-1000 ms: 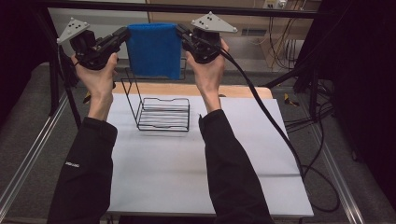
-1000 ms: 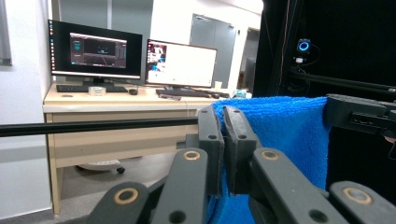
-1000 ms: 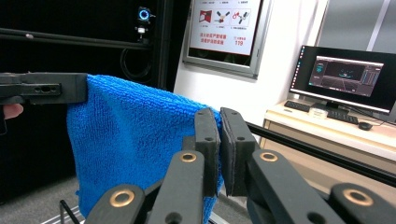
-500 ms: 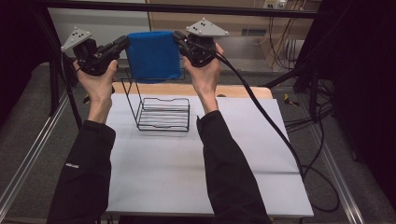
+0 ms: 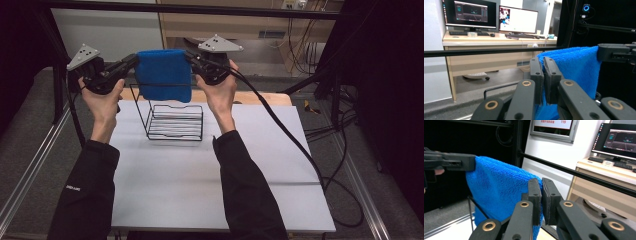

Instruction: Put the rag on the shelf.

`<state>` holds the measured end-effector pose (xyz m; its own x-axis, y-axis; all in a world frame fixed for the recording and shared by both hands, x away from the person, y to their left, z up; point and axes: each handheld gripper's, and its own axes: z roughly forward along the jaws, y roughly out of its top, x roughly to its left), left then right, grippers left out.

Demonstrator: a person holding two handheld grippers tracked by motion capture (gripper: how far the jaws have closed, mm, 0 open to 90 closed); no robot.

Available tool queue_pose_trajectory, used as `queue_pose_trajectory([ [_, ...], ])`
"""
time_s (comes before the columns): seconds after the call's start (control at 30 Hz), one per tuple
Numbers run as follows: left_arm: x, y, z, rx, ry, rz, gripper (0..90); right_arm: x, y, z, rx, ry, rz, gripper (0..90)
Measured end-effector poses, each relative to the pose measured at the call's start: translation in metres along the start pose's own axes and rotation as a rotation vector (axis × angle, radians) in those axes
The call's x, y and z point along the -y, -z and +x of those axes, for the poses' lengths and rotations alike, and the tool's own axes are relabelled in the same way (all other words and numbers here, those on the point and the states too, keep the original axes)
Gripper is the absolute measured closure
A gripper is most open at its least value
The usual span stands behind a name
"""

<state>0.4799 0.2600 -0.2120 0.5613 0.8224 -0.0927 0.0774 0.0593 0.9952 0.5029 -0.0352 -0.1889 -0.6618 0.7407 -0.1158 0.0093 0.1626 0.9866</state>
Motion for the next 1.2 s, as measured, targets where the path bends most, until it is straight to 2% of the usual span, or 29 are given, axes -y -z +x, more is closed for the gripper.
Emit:
queue_pose_trajectory([
  [0.13, 0.003, 0.003, -0.002, 0.013, -0.012, 0.006, 86.4, 0.002, 0.005, 0.001, -0.019, -0.017, 0.015, 86.2],
  [0.2, 0.004, 0.004, -0.003, 0.01, -0.028, 0.013, 86.4, 0.003, 0.007, 0.002, -0.022, -0.01, 0.02, 86.2],
  [0.43, 0.008, 0.01, -0.005, 0.021, -0.041, 0.034, 86.3, 0.007, 0.014, 0.007, -0.042, 0.002, 0.058, 86.0],
  [0.73, 0.013, 0.016, -0.005, 0.032, -0.042, 0.058, 86.1, 0.01, 0.019, 0.014, -0.047, 0.026, 0.082, 86.0],
  [1.0, 0.017, 0.02, -0.008, 0.04, -0.066, 0.084, 85.9, 0.015, 0.022, 0.017, -0.062, 0.024, 0.092, 86.0],
  [1.2, 0.021, 0.022, -0.009, 0.044, -0.072, 0.117, 84.9, 0.02, 0.026, 0.018, -0.085, 0.016, 0.121, 85.9],
])
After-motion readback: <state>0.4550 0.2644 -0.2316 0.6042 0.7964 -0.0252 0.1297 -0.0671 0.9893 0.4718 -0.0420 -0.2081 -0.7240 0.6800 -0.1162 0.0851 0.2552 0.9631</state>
